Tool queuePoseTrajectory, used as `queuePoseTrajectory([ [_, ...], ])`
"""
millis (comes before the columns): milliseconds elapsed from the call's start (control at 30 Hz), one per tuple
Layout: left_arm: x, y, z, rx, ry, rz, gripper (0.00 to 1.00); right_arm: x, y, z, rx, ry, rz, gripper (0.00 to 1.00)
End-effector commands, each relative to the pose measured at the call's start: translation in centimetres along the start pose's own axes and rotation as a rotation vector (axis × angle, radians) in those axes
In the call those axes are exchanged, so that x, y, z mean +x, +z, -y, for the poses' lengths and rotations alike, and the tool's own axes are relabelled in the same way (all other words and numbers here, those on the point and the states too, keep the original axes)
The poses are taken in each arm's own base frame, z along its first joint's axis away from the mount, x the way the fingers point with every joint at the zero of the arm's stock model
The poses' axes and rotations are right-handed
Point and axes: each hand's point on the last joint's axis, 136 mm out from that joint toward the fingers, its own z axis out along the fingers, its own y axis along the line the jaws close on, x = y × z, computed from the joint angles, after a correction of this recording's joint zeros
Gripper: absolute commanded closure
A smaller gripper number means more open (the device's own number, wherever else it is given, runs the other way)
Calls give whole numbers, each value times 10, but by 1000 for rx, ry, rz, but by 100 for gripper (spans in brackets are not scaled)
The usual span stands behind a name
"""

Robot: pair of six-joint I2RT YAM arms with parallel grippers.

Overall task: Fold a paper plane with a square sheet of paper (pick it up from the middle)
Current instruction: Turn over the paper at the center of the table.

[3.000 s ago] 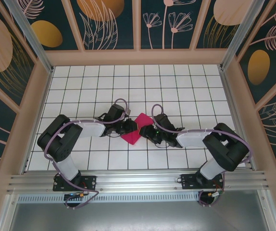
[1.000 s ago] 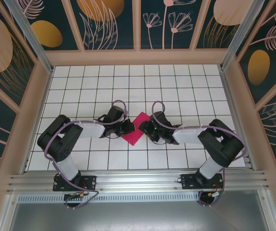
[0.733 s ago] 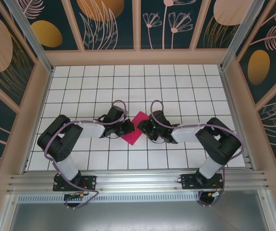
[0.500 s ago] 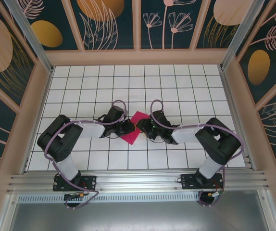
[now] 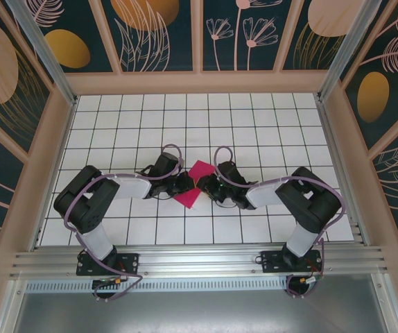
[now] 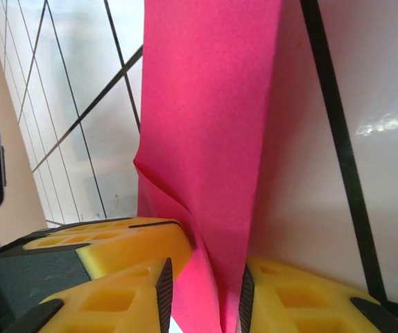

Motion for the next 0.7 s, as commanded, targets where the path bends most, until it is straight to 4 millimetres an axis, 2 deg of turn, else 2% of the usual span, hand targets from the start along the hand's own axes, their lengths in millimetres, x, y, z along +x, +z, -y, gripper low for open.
queuePoseTrajectory([
  [0, -1, -3, 4, 15, -1, 16, 91, 0, 4, -6, -35, -39, -7, 70],
  [300, -1, -2, 2, 10, -9, 16, 90, 2, 6, -8, -52, -70, -22, 81],
  [333, -4, -9, 9, 23, 2, 36, 90, 2, 6, -8, -49, -72, -21, 82],
  [467, -10, -19, 13, 14, 11, 76, 89, 0, 3, -13, -45, -96, -17, 88],
  [533, -15, -28, 16, 14, 16, 114, 90, -2, 0, -18, -36, -126, -17, 99],
  [667, -28, -59, 22, 19, 14, 253, 88, -6, -13, -24, 40, -207, -9, 100],
])
